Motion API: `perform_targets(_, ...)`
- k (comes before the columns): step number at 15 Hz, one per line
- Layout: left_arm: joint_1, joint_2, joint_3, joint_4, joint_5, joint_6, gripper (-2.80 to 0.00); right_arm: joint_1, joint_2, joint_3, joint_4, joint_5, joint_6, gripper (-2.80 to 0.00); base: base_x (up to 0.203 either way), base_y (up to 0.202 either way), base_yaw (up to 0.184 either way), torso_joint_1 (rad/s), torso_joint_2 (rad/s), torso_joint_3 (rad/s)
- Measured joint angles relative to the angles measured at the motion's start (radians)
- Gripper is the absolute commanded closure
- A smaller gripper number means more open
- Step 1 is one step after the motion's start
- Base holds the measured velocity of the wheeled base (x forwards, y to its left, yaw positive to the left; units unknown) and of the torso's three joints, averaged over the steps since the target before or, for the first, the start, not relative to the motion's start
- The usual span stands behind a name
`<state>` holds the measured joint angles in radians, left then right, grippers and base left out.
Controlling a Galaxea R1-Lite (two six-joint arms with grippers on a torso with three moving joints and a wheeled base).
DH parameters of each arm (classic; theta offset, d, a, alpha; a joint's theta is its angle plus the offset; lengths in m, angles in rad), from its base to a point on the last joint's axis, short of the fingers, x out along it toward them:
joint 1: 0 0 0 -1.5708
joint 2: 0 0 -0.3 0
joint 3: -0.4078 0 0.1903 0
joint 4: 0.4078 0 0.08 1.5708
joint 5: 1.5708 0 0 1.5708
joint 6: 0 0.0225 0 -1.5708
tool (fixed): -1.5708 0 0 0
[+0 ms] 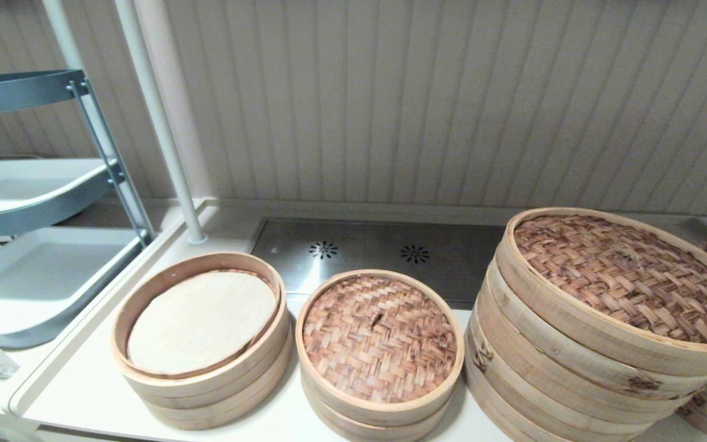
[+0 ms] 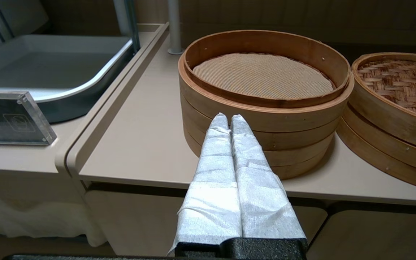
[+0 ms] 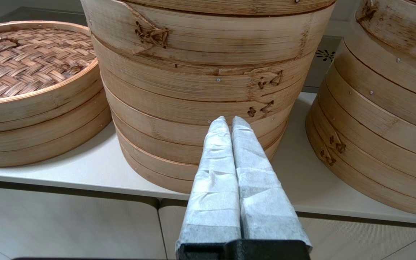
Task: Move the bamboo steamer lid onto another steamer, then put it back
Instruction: Pick up the steamer
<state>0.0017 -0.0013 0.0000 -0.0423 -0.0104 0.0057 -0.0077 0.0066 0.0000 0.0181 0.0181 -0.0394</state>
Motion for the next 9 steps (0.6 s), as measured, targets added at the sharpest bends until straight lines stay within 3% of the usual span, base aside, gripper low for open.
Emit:
perform_targets(6, 0.001, 0.0, 0.0, 0.004, -0.001, 0.017, 0.0, 0.0, 0.0, 0.0, 0.0, 0.0, 0.0, 0.0, 0.0, 0.0, 0.0, 0.0, 0.0, 0.0)
perform_targets(9, 0.001, 0.016, -0.112, 0.061, -0.005, 0.022, 0.0, 0.0, 0.0, 0.0, 0.0, 0.0, 0.0, 0.0, 0.0, 0.0, 0.0, 0.0, 0.0, 0.0)
